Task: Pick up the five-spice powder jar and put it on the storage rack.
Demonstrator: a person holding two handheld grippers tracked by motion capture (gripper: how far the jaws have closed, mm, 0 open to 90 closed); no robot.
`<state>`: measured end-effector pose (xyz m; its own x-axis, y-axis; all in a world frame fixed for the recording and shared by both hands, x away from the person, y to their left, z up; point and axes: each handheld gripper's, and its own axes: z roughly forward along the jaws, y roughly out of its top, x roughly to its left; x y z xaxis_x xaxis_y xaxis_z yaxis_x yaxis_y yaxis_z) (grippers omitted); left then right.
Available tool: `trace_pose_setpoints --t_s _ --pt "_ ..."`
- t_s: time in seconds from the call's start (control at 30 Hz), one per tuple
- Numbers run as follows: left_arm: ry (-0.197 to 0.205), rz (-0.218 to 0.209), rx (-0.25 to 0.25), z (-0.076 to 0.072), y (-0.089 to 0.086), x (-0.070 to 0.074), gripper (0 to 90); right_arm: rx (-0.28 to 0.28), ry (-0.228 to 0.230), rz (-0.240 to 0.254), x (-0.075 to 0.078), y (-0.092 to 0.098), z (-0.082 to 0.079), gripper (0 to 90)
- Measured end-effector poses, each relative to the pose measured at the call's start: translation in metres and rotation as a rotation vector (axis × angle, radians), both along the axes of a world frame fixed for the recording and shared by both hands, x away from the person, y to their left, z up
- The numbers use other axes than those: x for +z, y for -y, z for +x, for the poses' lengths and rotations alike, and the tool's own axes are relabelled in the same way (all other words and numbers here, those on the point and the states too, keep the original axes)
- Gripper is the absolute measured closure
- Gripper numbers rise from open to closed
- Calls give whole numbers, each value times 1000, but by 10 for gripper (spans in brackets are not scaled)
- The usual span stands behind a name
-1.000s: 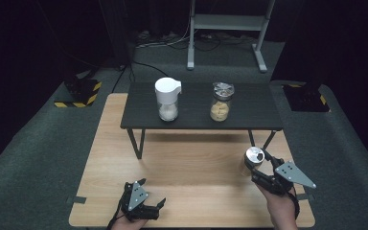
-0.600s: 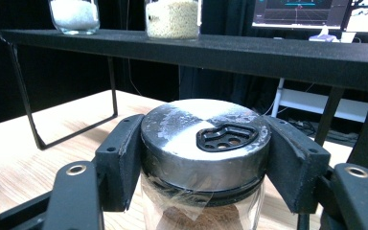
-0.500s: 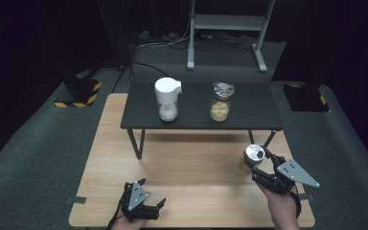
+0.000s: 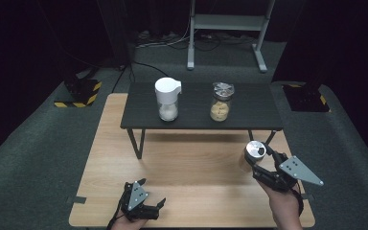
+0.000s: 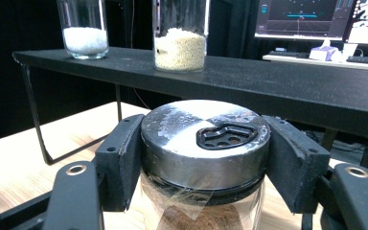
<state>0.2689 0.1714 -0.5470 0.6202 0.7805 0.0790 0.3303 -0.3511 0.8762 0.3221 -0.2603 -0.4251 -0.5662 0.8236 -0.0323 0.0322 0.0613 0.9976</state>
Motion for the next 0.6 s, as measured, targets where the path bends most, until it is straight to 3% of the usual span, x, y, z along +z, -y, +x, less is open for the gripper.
trace_pose_setpoints --t_s 0.6 --pt "0 0 -2 0 0 0 10 9 27 14 21 -4 3 342"
